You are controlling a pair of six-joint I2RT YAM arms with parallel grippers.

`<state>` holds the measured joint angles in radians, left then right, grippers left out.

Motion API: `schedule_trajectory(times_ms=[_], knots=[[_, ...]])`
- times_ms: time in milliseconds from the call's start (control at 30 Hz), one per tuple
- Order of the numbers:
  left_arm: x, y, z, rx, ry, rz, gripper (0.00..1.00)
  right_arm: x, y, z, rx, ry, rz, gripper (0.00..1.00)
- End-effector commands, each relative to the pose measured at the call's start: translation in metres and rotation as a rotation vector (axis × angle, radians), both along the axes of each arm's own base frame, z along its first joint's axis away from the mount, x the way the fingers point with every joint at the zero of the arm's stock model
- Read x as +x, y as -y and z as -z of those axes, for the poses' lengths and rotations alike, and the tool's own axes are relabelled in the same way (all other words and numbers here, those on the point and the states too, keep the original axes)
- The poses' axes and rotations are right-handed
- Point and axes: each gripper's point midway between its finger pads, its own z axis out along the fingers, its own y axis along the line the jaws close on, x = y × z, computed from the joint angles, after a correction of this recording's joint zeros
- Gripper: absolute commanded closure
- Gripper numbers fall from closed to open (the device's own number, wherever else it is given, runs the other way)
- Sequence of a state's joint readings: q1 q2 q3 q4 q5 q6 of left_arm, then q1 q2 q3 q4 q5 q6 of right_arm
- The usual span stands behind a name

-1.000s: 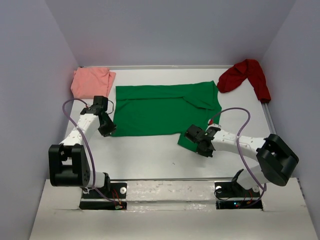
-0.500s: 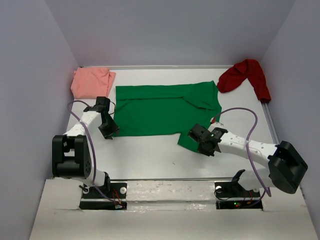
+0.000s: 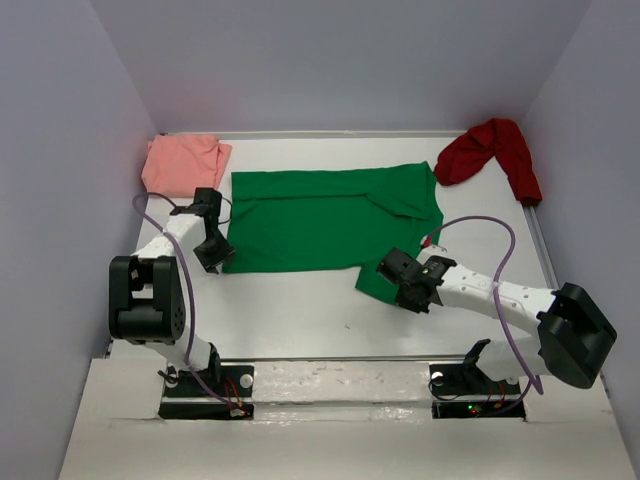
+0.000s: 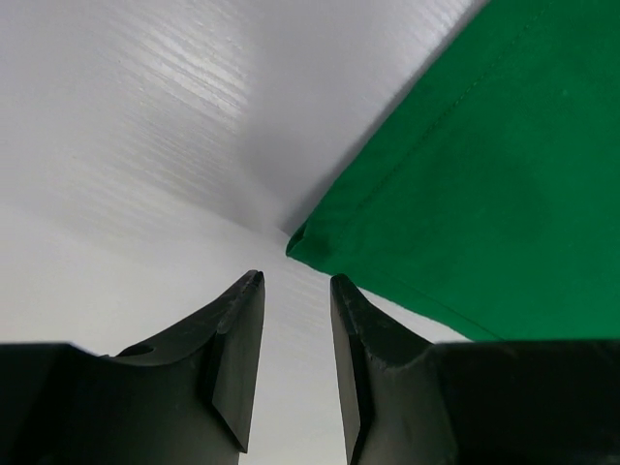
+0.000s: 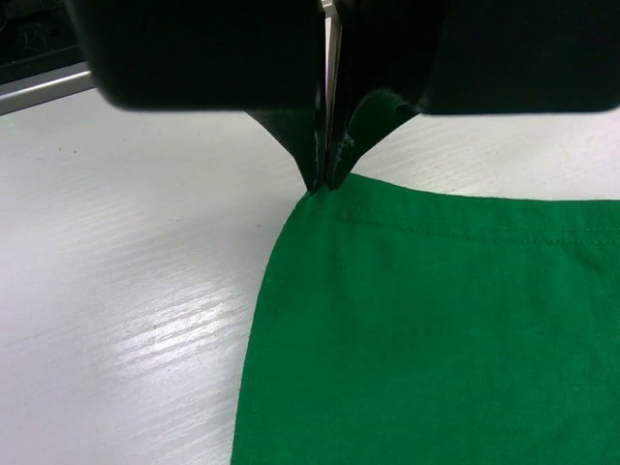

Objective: Fold and stack the t-shirts
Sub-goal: Fold the tshirt

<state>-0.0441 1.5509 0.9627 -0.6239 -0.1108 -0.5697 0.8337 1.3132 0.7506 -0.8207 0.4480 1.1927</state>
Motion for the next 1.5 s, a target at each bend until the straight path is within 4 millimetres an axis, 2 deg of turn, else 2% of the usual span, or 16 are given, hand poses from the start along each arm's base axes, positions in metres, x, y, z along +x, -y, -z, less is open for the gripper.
schedule_trajectory(times_ms=[0,333,633,700,800,833,933,1100,1233,1333,1467], knots=[[0.012,-0.007,-0.005,0.038,0.017,-0.018,0.56,0.003,-0.004,-0.006,0.019,0.035,-0.008,1.0],[0.015,-0.005,0.013,0.019,-0.018,-0.009,0.56,0.003,-0.004,-0.007,0.024,0.038,-0.004,1.0],[0.022,-0.004,0.017,0.012,-0.011,0.002,0.58,0.001,-0.004,-0.001,0.017,0.019,-0.003,1.0],[0.022,-0.002,0.017,-0.005,-0.005,0.012,0.67,0.001,-0.005,0.0,0.02,0.013,-0.002,1.0],[0.022,0.0,0.017,-0.021,0.007,0.022,1.0,0.002,-0.006,0.001,0.016,0.012,-0.001,1.0],[0.021,-0.001,0.016,-0.019,0.009,0.018,1.0,0.001,-0.006,0.002,0.016,0.009,0.0,1.0],[0.018,-0.004,0.011,-0.005,0.018,0.003,1.0,0.002,-0.006,0.002,0.013,0.013,0.002,1.0],[0.016,-0.011,-0.016,0.028,0.082,-0.028,1.0,0.005,-0.004,-0.005,0.008,0.034,0.024,1.0],[0.012,-0.009,-0.035,0.013,0.112,-0.022,1.0,0.004,0.006,-0.015,-0.038,0.049,0.034,1.0],[0.006,-0.006,-0.05,-0.001,0.144,-0.02,1.0,0.005,0.016,-0.031,-0.086,0.078,0.061,1.0],[-0.004,0.001,-0.057,-0.038,0.156,-0.01,1.0,0.007,0.034,-0.059,-0.14,0.147,0.123,1.0]])
